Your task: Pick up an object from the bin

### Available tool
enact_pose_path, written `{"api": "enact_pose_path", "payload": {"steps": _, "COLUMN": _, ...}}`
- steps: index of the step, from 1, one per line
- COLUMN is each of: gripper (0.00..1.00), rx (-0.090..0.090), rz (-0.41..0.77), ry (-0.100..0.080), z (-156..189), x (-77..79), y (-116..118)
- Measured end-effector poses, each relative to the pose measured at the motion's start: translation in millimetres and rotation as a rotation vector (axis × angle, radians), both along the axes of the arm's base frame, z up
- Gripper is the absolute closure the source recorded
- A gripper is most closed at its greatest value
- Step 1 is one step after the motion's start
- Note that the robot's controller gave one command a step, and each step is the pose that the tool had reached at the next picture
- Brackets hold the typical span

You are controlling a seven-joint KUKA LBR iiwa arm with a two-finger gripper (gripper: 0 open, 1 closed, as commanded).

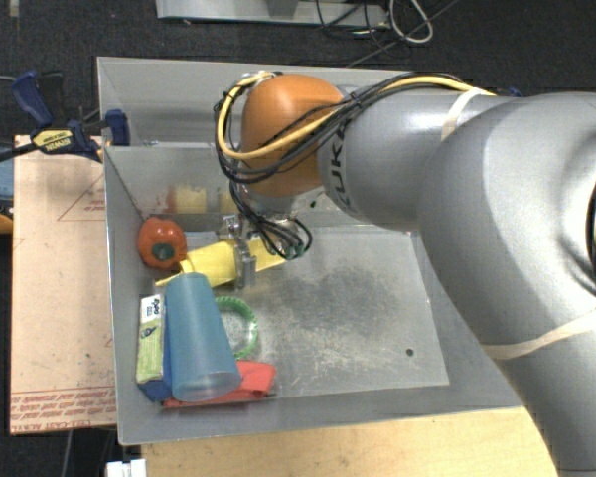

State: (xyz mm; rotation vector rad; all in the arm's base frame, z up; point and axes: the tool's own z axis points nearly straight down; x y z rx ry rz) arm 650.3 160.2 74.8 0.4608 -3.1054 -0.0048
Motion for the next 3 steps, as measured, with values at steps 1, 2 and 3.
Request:
{"api": "enact_pose_path", "payload": {"steps": 1, "gripper": 1.00, "rx": 0.000, "rz": 0.000, "ry": 0.000, "z": 0.0, "x": 0.0, "y": -0.1}}
{"api": "enact_pose_path", "payload": {"steps": 2, "gripper": 1.00, "rx": 0.001, "rz": -0.001, "ry": 0.000, "z": 8.6, "x": -0.1, "y": 0.0}}
{"api": "enact_pose_path", "payload": {"steps": 3, "gripper": 1.00, "rx": -0.001, "rz": -0.001, "ry": 0.008, "z": 37.6, "x": -2.5, "y": -0.2}}
